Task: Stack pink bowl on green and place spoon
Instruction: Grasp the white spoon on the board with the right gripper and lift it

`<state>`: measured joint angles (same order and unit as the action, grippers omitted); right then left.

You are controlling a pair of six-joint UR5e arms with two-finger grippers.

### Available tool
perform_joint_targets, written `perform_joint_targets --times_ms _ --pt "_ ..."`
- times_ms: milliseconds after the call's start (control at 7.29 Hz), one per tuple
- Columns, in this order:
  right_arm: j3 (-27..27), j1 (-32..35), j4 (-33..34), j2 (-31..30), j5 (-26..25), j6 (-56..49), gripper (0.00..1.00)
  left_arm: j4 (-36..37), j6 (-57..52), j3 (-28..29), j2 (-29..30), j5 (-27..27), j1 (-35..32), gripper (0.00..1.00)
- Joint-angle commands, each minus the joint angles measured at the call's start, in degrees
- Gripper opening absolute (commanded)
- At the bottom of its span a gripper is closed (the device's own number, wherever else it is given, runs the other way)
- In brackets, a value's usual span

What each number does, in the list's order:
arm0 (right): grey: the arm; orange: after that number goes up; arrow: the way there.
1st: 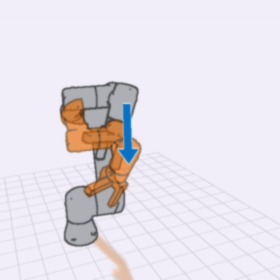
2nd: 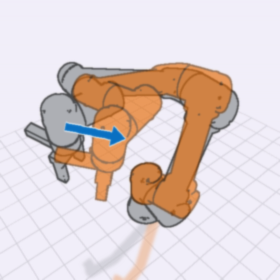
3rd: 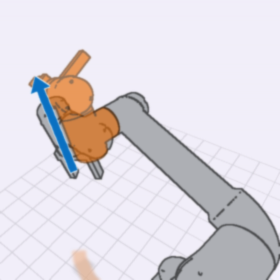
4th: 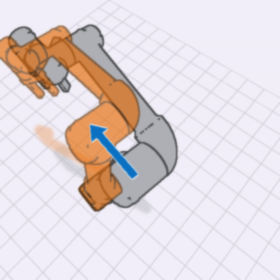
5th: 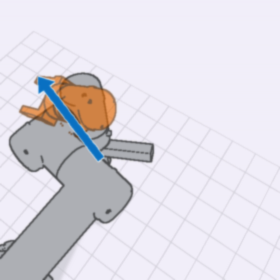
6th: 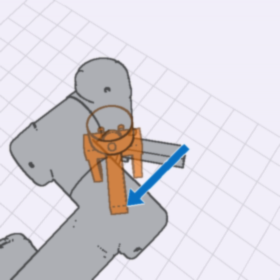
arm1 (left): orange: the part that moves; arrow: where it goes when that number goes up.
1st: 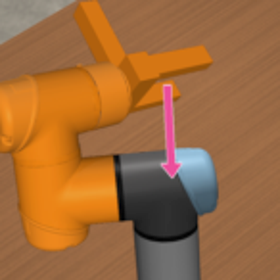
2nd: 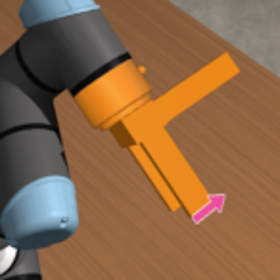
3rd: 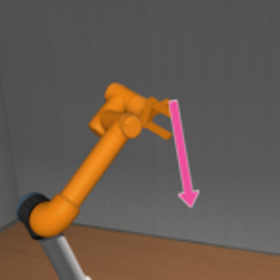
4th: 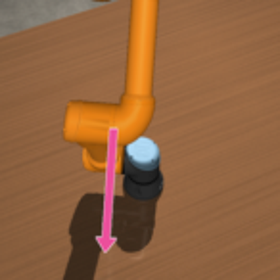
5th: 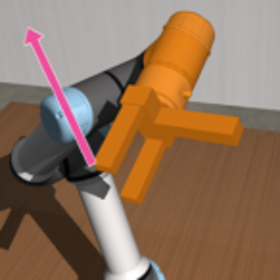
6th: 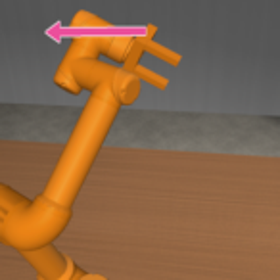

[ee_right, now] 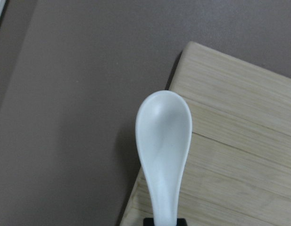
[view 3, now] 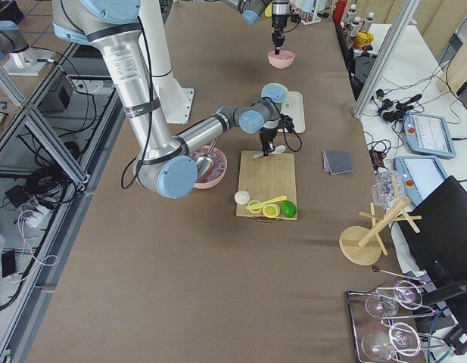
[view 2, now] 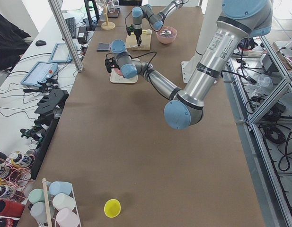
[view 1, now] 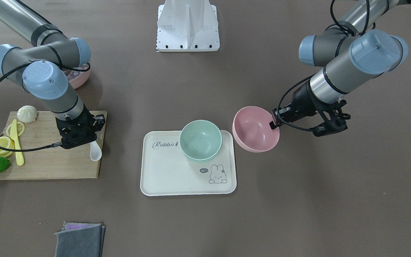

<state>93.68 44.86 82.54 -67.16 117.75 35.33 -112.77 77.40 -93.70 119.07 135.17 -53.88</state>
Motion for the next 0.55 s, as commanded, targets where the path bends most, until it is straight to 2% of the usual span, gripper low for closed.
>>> perform_joint_targets --times_ms 0,275,412 --pt "2.55 4.24 0.51 0.54 3.43 0.0 0.0 0.0 2.64 0.36 2.64 -0.08 1.31 0.0" --pt "2.91 7.94 0.17 0.63 7.48 0.53 0.0 -0.96 3.63 3.42 6.5 -2.35 3.94 0.0" --pt "2.91 8.92 0.08 0.97 8.89 0.71 0.0 -1.23 3.72 5.18 8.96 -8.38 7.78 0.0"
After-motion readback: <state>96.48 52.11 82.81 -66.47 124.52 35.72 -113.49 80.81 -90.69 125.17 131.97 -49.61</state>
